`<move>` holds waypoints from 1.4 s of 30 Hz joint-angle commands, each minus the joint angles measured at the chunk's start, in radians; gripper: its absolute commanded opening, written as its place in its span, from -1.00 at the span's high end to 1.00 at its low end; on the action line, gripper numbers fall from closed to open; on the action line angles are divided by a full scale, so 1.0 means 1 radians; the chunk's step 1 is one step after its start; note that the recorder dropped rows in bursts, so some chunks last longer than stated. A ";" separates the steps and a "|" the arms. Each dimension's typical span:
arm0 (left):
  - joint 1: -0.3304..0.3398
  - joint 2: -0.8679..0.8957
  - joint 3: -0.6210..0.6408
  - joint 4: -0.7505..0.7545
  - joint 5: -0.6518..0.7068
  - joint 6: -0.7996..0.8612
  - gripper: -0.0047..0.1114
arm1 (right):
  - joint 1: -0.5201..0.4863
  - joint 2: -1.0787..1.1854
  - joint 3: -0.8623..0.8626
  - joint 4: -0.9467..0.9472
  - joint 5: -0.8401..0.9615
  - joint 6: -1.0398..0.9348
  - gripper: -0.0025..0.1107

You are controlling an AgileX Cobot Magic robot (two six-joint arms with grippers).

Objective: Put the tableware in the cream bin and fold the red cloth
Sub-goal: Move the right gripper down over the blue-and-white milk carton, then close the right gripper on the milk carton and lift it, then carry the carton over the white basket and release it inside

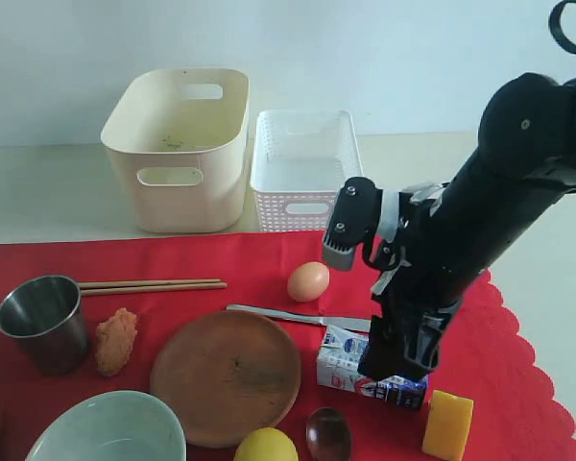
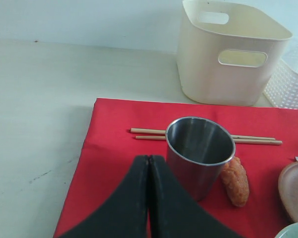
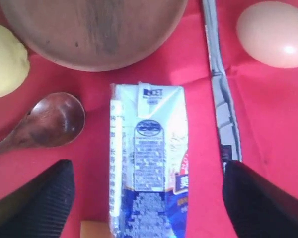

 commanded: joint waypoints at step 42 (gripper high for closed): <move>0.003 -0.005 0.003 -0.002 -0.009 0.002 0.92 | 0.053 0.027 -0.174 -0.122 -0.027 0.399 0.96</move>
